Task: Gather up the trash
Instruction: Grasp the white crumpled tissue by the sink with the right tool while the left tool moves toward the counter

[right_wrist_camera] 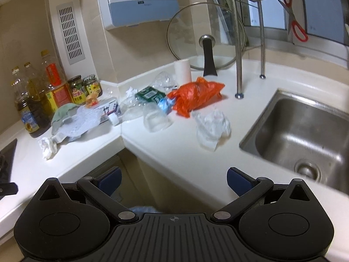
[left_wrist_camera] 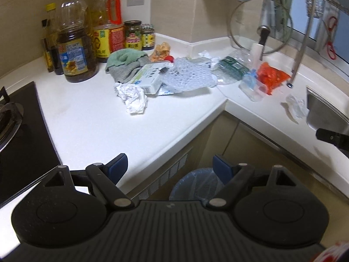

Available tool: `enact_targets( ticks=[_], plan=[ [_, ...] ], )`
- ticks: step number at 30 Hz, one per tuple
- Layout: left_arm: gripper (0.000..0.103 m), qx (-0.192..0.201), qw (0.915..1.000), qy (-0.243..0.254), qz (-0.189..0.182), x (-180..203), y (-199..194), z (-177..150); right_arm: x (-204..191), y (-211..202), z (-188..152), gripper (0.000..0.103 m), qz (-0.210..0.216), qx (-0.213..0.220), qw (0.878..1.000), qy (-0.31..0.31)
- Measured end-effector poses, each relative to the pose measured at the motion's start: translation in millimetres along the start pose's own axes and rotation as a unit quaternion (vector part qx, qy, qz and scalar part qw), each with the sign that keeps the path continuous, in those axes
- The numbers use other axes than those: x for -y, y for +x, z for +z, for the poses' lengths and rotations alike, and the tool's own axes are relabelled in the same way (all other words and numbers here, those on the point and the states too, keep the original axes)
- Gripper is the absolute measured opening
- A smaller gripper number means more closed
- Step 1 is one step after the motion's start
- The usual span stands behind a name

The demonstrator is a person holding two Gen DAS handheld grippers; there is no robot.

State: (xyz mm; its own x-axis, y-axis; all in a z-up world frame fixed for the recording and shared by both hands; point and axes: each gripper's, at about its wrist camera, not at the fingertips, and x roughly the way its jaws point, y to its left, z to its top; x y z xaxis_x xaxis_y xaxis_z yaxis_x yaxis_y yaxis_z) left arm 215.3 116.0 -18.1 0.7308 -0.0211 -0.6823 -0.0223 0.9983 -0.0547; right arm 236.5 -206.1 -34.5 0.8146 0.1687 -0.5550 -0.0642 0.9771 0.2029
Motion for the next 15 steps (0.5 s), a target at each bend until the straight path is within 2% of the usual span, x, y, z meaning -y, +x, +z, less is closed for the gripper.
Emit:
enact_targets(
  ticks=[3, 7, 15],
  plan=[
    [0.083, -0.002, 0.9996, -0.022, 0.017, 6, 7, 6, 15, 15, 13, 0.102, 0.003, 0.004, 1.000, -0.015],
    [0.083, 0.002, 0.9987, -0.037, 0.034, 22, 18, 14, 39, 41, 30, 0.091, 0.011, 0.004, 1.000, -0.029],
    [0.083, -0.010, 0.9964, -0.057, 0.061, 55, 50, 28, 80, 99, 56, 0.086, 0.027, -0.016, 0.998, -0.045]
  ],
)
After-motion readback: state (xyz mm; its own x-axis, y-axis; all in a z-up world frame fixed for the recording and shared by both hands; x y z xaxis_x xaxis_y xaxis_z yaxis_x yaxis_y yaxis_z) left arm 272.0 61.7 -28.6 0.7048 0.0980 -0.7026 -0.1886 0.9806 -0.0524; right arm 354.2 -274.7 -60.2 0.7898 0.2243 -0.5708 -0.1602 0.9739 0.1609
